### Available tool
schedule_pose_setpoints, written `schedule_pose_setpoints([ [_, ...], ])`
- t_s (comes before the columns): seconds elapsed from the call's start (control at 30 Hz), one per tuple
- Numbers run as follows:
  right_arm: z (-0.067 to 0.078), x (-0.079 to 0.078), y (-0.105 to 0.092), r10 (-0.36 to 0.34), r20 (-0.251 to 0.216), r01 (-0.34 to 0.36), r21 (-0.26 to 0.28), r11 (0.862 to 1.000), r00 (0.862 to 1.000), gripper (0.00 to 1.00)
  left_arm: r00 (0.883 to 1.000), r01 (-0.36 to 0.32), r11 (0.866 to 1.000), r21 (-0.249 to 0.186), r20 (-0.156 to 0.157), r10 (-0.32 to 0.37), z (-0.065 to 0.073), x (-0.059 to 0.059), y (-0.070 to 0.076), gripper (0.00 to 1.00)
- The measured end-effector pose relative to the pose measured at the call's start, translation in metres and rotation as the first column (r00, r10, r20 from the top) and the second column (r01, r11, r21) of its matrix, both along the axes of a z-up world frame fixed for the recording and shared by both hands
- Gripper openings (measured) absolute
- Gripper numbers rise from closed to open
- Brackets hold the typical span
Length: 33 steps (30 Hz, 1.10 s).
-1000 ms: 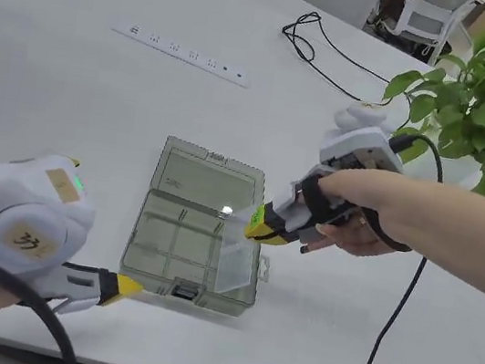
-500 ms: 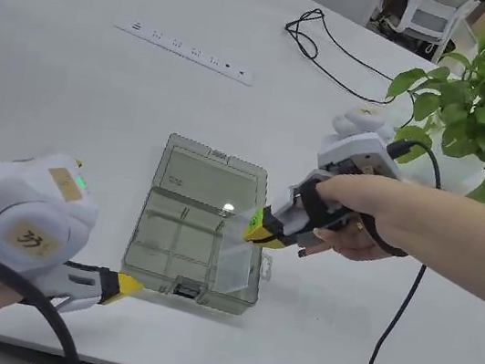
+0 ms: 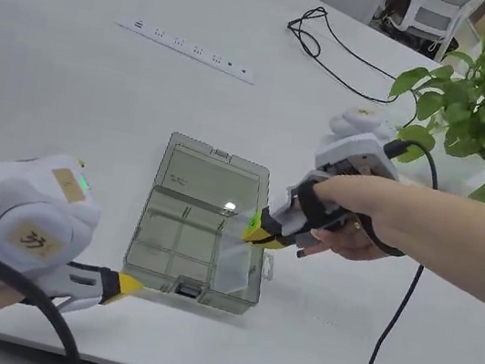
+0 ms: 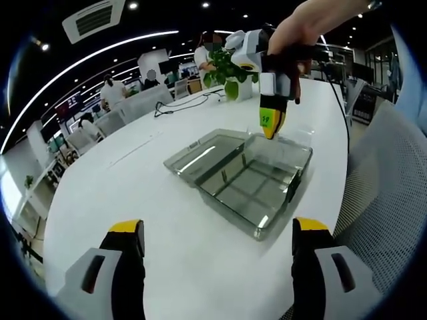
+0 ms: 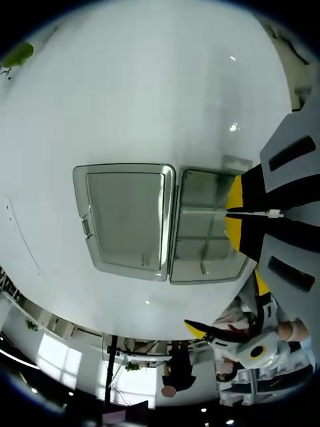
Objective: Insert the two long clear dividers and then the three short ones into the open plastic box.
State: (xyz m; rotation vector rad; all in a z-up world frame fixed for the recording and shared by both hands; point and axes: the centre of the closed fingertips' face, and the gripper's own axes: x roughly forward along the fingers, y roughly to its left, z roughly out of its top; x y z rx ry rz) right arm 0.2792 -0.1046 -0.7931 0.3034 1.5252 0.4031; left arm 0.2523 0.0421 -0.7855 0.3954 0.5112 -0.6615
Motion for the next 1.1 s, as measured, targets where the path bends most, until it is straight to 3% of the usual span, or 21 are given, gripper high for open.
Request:
schedule_pose_setpoints([
  [0.83,0.0016,-0.0019,0.0071,0.026,-0.03,-0.027,-0.02,0.999,0.999,0.02,1.0,0.009,1.0,0.019,-0.005,-0.009,-0.0029,-0.0012,0.0003,0.92],
  [1.1,-0.0009,0.0049,0.0054,0.041,-0.028,-0.042,-0.03,0.999,0.999,0.02,1.0,0.005,1.0,0.02,-0.005,-0.005,-0.0027,-0.0007,0.0011,0.91],
])
